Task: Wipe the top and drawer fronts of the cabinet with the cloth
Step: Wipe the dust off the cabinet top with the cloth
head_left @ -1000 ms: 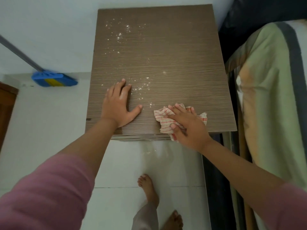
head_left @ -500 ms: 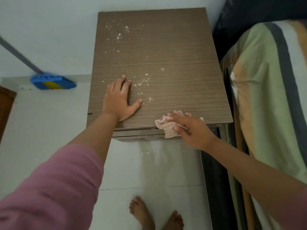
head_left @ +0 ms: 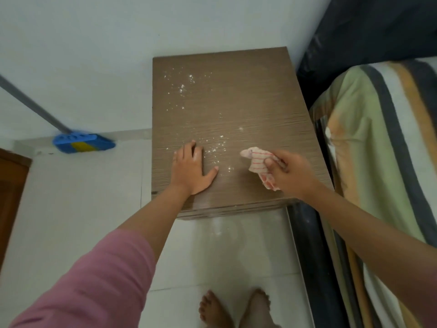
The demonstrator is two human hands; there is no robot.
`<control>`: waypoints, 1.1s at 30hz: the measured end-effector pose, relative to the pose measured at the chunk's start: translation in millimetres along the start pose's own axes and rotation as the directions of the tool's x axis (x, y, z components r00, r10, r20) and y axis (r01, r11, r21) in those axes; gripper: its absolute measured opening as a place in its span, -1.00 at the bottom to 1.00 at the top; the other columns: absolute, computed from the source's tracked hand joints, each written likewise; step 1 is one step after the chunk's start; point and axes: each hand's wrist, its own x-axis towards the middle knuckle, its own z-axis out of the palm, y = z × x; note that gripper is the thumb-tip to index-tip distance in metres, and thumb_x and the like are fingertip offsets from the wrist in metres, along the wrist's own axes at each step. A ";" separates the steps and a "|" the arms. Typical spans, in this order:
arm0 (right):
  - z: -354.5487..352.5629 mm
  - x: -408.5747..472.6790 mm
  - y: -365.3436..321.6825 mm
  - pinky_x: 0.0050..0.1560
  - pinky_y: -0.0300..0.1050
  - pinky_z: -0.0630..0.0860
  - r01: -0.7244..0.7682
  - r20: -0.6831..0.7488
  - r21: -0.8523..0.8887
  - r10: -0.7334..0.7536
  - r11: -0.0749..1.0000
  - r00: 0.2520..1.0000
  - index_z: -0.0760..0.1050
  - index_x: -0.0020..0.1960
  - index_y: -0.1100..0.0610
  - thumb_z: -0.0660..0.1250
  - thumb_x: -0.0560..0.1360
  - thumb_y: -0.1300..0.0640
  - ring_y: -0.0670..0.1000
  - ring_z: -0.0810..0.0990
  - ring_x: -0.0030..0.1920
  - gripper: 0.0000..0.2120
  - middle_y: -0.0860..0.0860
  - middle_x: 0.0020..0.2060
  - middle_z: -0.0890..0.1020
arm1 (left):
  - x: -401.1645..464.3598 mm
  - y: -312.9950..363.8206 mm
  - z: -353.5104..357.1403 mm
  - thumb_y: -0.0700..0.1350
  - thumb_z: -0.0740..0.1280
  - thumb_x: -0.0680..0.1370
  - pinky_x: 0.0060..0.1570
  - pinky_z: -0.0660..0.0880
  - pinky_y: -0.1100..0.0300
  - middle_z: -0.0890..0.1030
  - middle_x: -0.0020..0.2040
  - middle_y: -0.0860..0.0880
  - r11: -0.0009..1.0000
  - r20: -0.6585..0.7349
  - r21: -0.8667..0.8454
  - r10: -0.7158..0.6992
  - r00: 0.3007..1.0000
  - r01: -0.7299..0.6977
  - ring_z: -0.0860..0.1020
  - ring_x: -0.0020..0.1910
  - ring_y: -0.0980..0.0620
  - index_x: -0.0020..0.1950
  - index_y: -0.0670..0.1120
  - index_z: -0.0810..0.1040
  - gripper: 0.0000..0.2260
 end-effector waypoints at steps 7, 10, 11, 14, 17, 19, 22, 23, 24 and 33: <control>7.4 88.0 3.7 -0.17 -0.19 0.44 -0.135 -0.285 0.100 0.158 0.986 0.945 0.52 0.16 0.09 0.18 0.58 0.10 -0.03 0.58 -0.10 -0.78 -0.02 -0.12 0.63 | 46.9 -26.5 -14.1 0.22 0.16 0.48 0.38 0.08 -0.22 0.23 0.45 -0.17 0.999 -0.078 -0.047 -0.015 0.997 0.011 0.20 0.42 -0.17 0.41 -0.16 0.27 -0.37; 13.9 129.2 24.3 -0.05 -0.07 0.50 -0.183 -0.379 0.096 0.206 0.978 0.902 0.49 0.20 0.11 0.15 0.57 -0.01 0.10 0.61 -0.07 -0.69 0.07 -0.06 0.65 | 83.6 -47.3 -18.6 0.21 0.12 0.51 0.39 0.06 -0.22 0.18 0.49 -0.15 0.997 -0.078 -0.001 -0.078 0.994 0.078 0.15 0.45 -0.16 0.44 -0.15 0.21 -0.37; 15.7 140.1 30.3 -0.02 -0.03 0.52 -0.196 -0.403 0.114 0.225 0.974 0.887 0.47 0.22 0.09 0.13 0.56 -0.06 0.09 0.61 -0.07 -0.66 0.06 -0.06 0.66 | 94.8 -54.3 -19.2 0.21 0.11 0.51 0.39 0.07 -0.23 0.17 0.49 -0.15 0.996 -0.069 0.004 -0.093 0.993 0.094 0.14 0.46 -0.16 0.45 -0.15 0.20 -0.37; 15.5 169.5 49.1 0.06 -0.19 0.42 -0.224 -0.435 0.127 0.258 0.966 0.863 0.38 0.33 0.08 0.11 0.60 0.05 -0.01 0.54 0.00 -0.68 0.00 0.04 0.60 | 119.6 -68.0 -18.2 0.20 0.10 0.51 0.39 0.09 -0.23 0.17 0.49 -0.15 0.990 -0.048 -0.018 -0.141 0.989 0.140 0.15 0.46 -0.16 0.45 -0.17 0.19 -0.37; 16.6 198.5 76.8 0.40 0.11 0.21 -0.314 -0.388 -0.015 0.284 0.949 0.877 0.24 0.43 0.02 0.06 0.60 0.01 0.12 0.31 0.40 -0.60 0.10 0.40 0.37 | 125.7 -69.5 -14.9 0.19 0.10 0.51 0.40 0.07 -0.16 0.18 0.50 -0.14 0.990 -0.048 0.014 -0.142 0.989 0.143 0.18 0.45 -0.13 0.45 -0.17 0.20 -0.38; 20.8 214.9 90.0 0.48 0.15 -0.09 -0.404 -0.351 -0.184 0.324 0.896 0.879 0.17 0.47 0.00 0.04 0.61 0.03 0.09 0.02 0.52 -0.57 0.07 0.51 0.14 | 124.5 -68.7 -13.7 0.17 0.13 0.50 0.40 0.08 -0.12 0.20 0.49 -0.13 0.989 -0.056 0.013 -0.148 0.987 0.149 0.20 0.43 -0.12 0.45 -0.17 0.22 -0.38; 22.2 245.1 88.1 0.45 0.15 -0.16 -0.453 -0.394 -0.308 0.322 0.837 0.861 0.13 0.49 0.00 -0.01 0.60 -0.01 0.06 -0.05 0.52 -0.54 0.04 0.53 0.06 | 126.3 -67.8 -15.5 0.17 0.17 0.48 0.39 0.13 -0.13 0.23 0.47 -0.14 0.986 -0.060 0.005 -0.164 0.985 0.164 0.23 0.42 -0.14 0.43 -0.17 0.26 -0.38; 21.4 257.6 86.4 0.45 0.18 -0.15 -0.456 -0.396 -0.322 0.320 0.830 0.861 0.13 0.49 0.00 -0.01 0.59 -0.02 0.07 -0.05 0.52 -0.53 0.05 0.53 0.06 | 127.1 -67.7 -16.1 0.16 0.17 0.47 0.38 0.14 -0.13 0.24 0.47 -0.14 0.986 -0.054 0.006 -0.166 0.985 0.166 0.24 0.42 -0.15 0.42 -0.18 0.26 -0.38; 19.6 270.5 84.9 0.44 0.20 -0.14 -0.467 -0.393 -0.325 0.332 0.823 0.858 0.12 0.49 0.00 -0.01 0.59 -0.03 0.08 -0.05 0.52 -0.53 0.05 0.53 0.05 | 128.1 -67.2 -16.6 0.16 0.18 0.47 0.38 0.14 -0.13 0.23 0.47 -0.15 0.986 -0.043 0.009 -0.168 0.985 0.169 0.24 0.42 -0.15 0.42 -0.18 0.27 -0.37; 16.7 346.1 70.6 0.43 0.23 -0.16 -0.453 -0.334 -0.318 0.349 0.833 0.876 0.10 0.49 -0.04 0.02 0.57 -0.05 0.07 -0.09 0.53 -0.50 0.04 0.54 0.01 | 129.5 -65.8 -20.0 0.17 0.17 0.47 0.38 0.16 -0.16 0.22 0.48 -0.14 0.980 0.007 0.009 -0.200 0.980 0.199 0.22 0.43 -0.16 0.43 -0.18 0.26 -0.36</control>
